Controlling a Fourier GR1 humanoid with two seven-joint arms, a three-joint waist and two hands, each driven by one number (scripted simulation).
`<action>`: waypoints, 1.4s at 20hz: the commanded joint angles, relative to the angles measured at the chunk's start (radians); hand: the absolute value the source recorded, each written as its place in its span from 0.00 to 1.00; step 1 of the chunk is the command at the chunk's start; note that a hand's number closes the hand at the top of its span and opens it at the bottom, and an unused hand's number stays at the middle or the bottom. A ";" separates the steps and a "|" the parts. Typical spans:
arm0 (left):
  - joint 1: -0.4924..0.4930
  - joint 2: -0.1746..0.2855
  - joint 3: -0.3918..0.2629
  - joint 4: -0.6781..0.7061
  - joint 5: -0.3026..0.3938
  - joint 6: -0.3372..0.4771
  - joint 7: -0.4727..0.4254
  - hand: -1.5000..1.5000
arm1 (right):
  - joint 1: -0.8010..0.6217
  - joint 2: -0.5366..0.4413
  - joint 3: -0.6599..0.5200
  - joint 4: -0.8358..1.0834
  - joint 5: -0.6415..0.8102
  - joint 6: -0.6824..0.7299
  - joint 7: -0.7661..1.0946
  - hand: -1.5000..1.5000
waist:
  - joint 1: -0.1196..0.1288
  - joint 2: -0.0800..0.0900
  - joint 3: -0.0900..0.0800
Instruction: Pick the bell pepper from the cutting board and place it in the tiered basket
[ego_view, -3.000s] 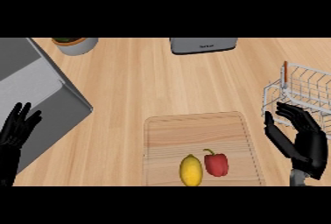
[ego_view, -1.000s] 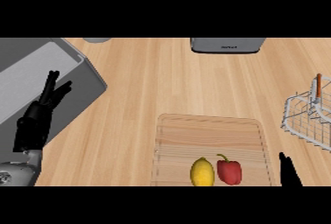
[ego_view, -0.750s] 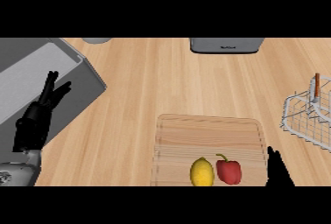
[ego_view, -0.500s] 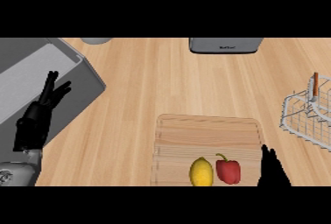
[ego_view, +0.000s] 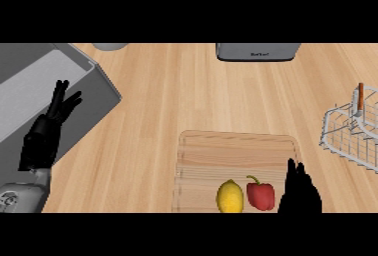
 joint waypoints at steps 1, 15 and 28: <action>0.005 -0.003 0.018 0.080 0.014 -0.027 -0.009 0.50 | -0.042 0.009 0.024 0.069 -0.008 -0.011 0.225 0.00 | -0.002 0.009 -0.007; 0.044 -0.016 0.027 0.056 -0.007 -0.048 -0.015 0.50 | -0.041 0.009 -0.052 0.120 -0.086 -0.046 0.195 0.00 | 0.003 0.006 -0.007; 0.027 -0.053 0.029 0.026 -0.045 -0.035 0.030 0.50 | -0.170 0.009 -0.118 0.357 -0.237 -0.170 0.142 0.00 | 0.008 0.006 -0.006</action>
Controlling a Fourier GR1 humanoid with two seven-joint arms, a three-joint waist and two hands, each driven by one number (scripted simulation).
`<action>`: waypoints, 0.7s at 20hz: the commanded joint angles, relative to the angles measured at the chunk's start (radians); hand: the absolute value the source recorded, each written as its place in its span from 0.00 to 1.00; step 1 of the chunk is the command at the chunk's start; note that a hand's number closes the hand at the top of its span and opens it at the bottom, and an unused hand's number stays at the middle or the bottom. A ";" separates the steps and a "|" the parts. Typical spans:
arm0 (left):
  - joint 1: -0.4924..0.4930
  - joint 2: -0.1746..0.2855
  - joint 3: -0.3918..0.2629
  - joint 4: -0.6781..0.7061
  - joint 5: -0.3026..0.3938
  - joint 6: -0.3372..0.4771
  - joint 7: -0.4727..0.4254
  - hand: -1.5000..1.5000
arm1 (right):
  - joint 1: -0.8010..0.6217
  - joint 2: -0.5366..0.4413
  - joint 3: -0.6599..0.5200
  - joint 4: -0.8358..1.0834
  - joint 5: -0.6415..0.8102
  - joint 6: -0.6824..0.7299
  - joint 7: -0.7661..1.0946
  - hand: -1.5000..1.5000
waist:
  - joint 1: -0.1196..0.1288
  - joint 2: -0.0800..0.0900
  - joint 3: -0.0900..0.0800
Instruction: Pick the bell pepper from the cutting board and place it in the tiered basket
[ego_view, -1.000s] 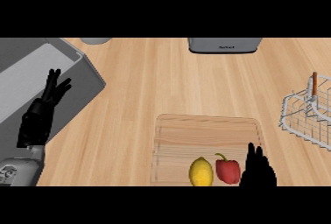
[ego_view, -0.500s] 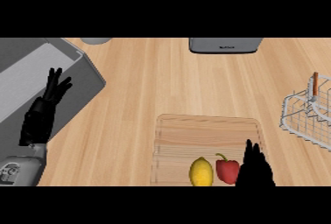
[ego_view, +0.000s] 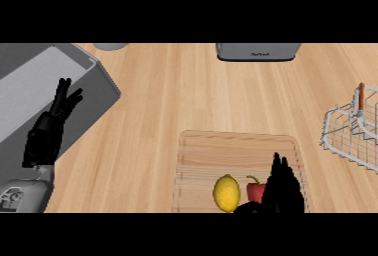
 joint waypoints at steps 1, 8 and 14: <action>0.034 0.007 -0.001 0.011 -0.008 -0.021 0.026 0.50 | -0.059 0.008 -0.013 0.116 -0.070 -0.102 0.138 0.00 | 0.005 0.006 -0.006; 0.013 0.005 0.038 0.062 -0.006 -0.042 -0.008 0.50 | -0.103 0.008 0.004 0.142 -0.012 0.119 0.054 1.00 | 0.000 0.005 -0.007; 0.041 0.002 0.053 0.012 -0.002 -0.059 0.023 0.50 | -0.043 0.008 0.101 0.053 -0.076 -0.063 0.119 1.00 | -0.004 0.003 -0.007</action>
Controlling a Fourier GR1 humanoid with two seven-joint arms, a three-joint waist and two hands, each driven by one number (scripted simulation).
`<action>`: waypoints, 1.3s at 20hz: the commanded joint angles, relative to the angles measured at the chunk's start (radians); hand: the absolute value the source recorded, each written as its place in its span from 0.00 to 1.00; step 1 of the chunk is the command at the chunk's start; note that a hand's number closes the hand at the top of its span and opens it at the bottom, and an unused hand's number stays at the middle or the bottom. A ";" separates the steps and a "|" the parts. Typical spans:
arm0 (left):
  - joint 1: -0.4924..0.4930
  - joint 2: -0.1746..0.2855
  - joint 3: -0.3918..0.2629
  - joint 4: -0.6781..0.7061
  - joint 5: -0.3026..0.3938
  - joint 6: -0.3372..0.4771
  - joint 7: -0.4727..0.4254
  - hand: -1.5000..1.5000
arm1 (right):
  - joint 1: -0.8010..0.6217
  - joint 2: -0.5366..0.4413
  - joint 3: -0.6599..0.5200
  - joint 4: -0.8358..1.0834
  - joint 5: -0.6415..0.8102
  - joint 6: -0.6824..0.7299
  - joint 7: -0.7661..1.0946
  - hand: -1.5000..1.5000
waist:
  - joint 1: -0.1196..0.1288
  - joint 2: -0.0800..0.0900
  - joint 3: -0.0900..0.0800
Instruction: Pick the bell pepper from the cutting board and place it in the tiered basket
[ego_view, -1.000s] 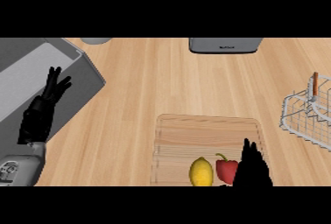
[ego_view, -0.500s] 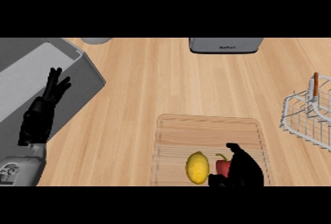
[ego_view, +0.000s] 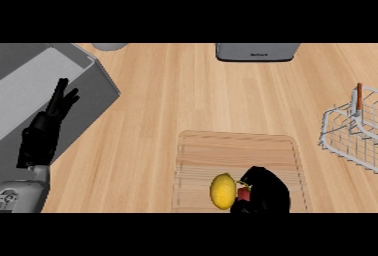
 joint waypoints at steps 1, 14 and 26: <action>0.004 -0.014 0.004 0.057 -0.012 -0.004 0.009 0.50 | -0.050 0.012 0.009 -0.016 -0.024 -0.081 0.161 1.00 | -0.001 0.008 -0.001; -0.002 -0.056 -0.010 0.048 -0.051 0.002 0.004 0.50 | -0.545 0.012 -0.002 0.176 -0.117 -0.261 0.076 1.00 | 0.017 0.007 -0.001; 0.056 -0.022 0.036 0.000 -0.024 -0.033 0.007 0.50 | -0.673 -0.050 -0.184 -0.175 0.298 0.003 0.121 1.00 | -0.010 -0.002 -0.002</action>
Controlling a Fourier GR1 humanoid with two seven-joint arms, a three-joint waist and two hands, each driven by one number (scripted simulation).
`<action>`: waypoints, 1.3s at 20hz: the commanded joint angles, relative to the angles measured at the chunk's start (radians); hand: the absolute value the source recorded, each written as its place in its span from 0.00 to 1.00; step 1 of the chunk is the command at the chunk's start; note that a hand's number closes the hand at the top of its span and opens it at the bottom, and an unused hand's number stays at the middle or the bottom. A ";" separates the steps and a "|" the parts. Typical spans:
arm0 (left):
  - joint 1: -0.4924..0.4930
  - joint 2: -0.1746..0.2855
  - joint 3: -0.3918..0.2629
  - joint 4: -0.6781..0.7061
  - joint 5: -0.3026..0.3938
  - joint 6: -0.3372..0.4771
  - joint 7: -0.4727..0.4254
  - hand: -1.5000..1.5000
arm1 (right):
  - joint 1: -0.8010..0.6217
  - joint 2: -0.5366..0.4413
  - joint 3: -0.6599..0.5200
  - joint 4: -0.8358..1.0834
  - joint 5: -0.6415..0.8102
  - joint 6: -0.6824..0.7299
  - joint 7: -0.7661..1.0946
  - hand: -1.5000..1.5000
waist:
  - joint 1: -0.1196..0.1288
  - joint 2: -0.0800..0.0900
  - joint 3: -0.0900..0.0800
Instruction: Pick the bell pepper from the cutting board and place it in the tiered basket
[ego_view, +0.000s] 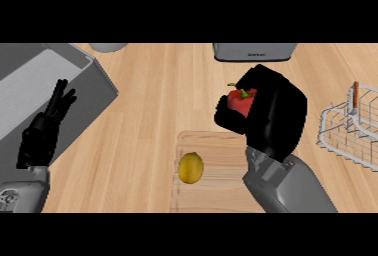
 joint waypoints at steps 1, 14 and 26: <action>0.005 -0.009 0.013 0.047 -0.013 0.016 0.008 0.50 | -0.090 -0.047 -0.089 -0.110 0.067 0.184 0.114 1.00 | -0.005 0.006 -0.005; 0.045 -0.024 0.007 -0.008 -0.012 -0.016 0.021 0.50 | -0.112 -0.198 -0.382 -0.160 -0.113 0.472 -0.087 1.00 | 0.011 0.010 -0.004; 0.022 -0.034 0.017 -0.017 -0.045 -0.001 0.043 0.50 | -0.060 -0.509 -0.520 0.015 -0.049 0.548 -0.288 1.00 | 0.010 0.011 -0.004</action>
